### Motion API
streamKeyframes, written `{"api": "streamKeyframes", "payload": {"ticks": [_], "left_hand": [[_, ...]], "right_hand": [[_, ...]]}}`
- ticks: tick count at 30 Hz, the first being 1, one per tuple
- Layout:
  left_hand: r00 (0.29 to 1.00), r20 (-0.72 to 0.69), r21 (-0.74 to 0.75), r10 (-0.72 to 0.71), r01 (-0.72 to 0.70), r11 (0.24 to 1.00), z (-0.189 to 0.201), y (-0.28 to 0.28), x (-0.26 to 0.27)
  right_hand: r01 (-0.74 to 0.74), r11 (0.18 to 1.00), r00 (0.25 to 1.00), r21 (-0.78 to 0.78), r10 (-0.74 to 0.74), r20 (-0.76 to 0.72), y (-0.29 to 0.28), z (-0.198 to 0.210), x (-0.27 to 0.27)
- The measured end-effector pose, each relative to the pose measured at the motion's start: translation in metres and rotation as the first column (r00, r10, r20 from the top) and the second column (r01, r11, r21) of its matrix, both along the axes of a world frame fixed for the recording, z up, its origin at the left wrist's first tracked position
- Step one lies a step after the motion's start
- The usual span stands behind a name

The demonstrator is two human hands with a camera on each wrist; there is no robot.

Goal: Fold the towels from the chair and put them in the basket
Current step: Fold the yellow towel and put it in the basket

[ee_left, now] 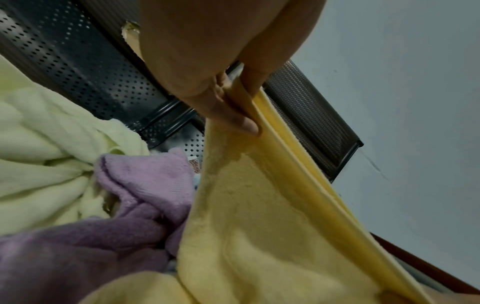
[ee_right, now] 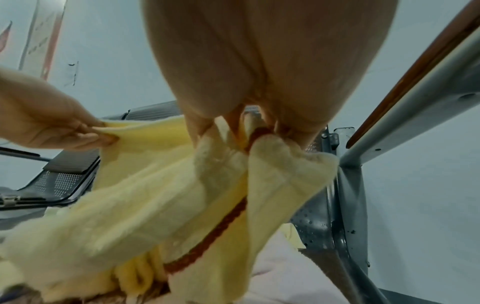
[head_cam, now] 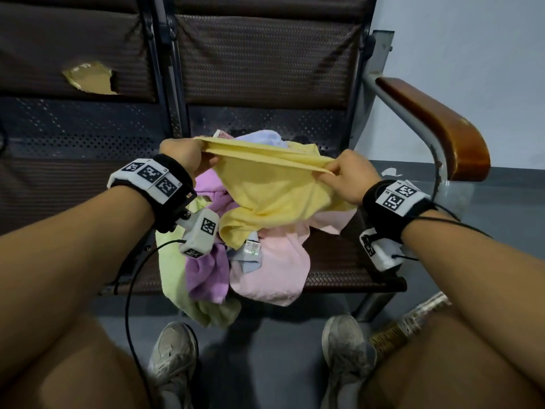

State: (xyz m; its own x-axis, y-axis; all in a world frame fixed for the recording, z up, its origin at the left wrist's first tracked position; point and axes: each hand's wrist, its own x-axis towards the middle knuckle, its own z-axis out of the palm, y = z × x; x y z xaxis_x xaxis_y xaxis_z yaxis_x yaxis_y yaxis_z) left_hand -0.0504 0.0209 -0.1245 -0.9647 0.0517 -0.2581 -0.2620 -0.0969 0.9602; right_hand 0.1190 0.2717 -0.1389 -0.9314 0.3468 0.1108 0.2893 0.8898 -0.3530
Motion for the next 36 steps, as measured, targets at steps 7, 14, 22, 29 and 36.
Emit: {"api": "streamKeyframes", "payload": {"ticks": [7, 14, 22, 29, 36], "left_hand": [[0.999, -0.015, -0.061, -0.046, 0.045, 0.997, -0.009, -0.008, -0.005], [0.998, 0.018, -0.002, -0.053, 0.053, 0.999, -0.013, -0.011, -0.004], [0.979, -0.169, -0.231, -0.117, 0.076, 0.97, -0.011, -0.02, -0.01], [0.918, -0.343, -0.347, -0.197, 0.071, 0.935, 0.022, -0.01, 0.006], [0.821, -0.469, -0.247, -0.327, 0.233, 0.94, 0.084, -0.01, 0.02]], "right_hand": [[-0.147, 0.985, 0.956, -0.094, 0.166, 0.242, -0.001, -0.004, 0.012], [-0.156, 0.934, 0.981, -0.322, 0.185, 0.061, -0.002, -0.001, 0.015], [-0.103, 0.82, 0.982, -0.563, -0.005, -0.187, -0.003, 0.006, 0.02], [-0.08, 0.933, 0.969, -0.351, -0.01, -0.248, -0.003, 0.037, 0.021], [-0.103, 0.77, 0.921, -0.63, -0.166, -0.353, 0.003, 0.101, 0.008]]}}
